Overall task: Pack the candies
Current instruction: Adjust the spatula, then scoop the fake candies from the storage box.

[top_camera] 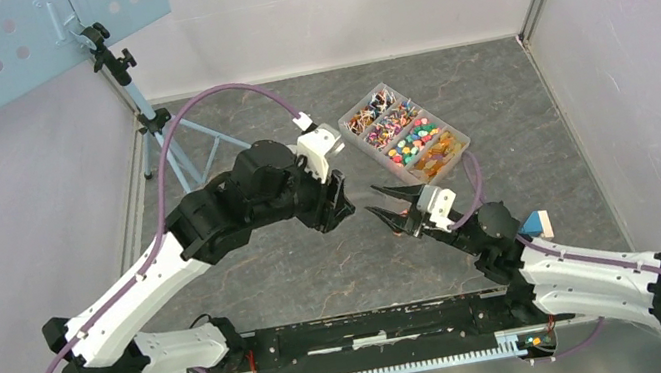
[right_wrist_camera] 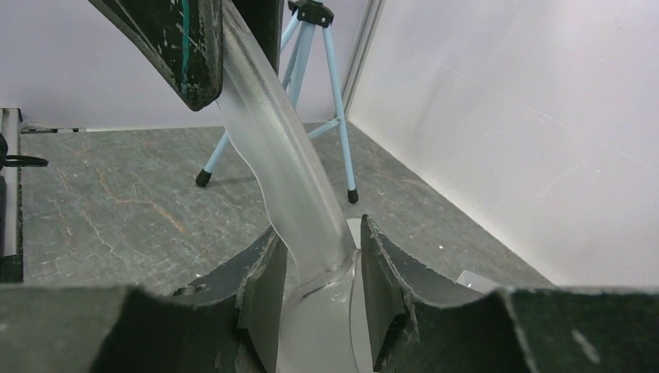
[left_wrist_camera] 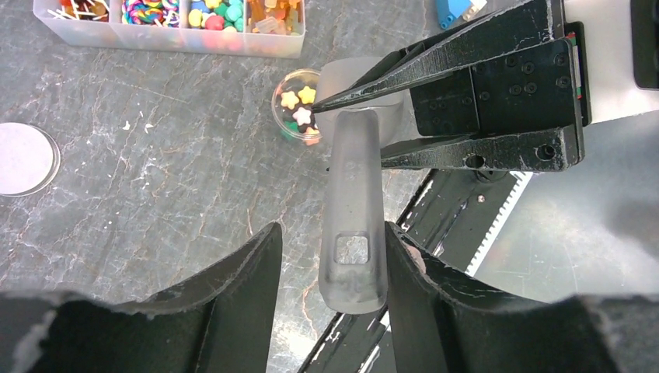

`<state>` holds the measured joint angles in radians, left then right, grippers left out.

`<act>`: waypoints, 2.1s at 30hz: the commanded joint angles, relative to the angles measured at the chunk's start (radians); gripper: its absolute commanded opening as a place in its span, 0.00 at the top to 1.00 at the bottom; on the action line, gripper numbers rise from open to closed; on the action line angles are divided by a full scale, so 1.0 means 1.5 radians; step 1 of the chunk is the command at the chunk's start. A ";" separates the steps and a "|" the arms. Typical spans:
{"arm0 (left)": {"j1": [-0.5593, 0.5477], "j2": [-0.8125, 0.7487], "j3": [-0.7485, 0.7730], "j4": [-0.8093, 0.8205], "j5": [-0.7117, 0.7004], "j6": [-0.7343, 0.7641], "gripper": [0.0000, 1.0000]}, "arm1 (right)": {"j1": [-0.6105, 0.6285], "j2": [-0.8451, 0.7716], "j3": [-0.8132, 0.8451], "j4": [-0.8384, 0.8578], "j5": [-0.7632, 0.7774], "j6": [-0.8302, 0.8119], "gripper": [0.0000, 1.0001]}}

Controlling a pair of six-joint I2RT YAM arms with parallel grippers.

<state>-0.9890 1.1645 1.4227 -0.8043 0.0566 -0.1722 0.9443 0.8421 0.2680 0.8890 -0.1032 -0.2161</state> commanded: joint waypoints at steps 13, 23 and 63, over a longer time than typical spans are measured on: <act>0.006 0.017 -0.038 0.085 -0.024 0.024 0.42 | 0.007 0.028 0.017 0.079 0.010 0.049 1.00; 0.006 0.039 -0.035 0.108 0.010 0.019 0.59 | 0.009 0.031 0.014 0.087 0.007 0.049 1.00; 0.085 0.542 0.446 -0.068 -0.052 0.183 0.98 | 0.009 -0.514 0.114 -0.765 0.353 0.391 0.02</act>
<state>-0.8795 1.9202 2.0163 -0.9073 -0.0467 0.0391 0.9535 0.0879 0.3607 -0.1879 0.3294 0.3733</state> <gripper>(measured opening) 0.370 0.982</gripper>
